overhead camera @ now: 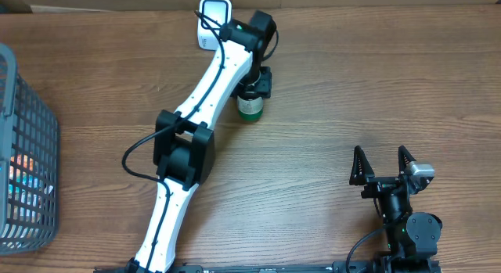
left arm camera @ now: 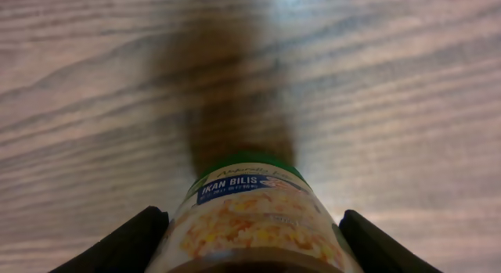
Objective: Scan the item barcode
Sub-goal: 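Carry the jar past the scanner and set it on the table, then reach the left gripper into the basket and grasp a teal packet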
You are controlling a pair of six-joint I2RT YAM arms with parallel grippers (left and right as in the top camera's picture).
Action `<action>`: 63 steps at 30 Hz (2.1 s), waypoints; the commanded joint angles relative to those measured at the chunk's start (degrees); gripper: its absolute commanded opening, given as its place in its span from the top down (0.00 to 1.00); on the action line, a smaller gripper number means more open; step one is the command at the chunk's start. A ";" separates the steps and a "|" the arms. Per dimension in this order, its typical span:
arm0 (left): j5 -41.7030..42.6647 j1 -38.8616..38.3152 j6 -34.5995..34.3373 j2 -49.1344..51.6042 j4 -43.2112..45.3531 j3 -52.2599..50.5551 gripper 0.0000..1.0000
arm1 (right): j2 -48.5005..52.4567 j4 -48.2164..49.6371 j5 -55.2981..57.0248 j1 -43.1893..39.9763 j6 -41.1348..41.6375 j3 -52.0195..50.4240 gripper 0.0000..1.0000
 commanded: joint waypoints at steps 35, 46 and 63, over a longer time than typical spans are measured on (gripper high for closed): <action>0.00 56.19 -2.32 -35.80 -14.01 5.66 0.00 | -0.48 0.31 -0.13 -0.15 0.02 -0.61 0.00; 2.93 80.11 0.48 -34.40 -11.76 -8.41 0.05 | -0.48 0.28 -0.13 -0.15 0.02 -0.61 0.00; -0.35 81.94 2.27 -34.40 10.91 -42.21 0.23 | -0.48 0.31 -0.13 -0.15 0.02 -0.61 0.00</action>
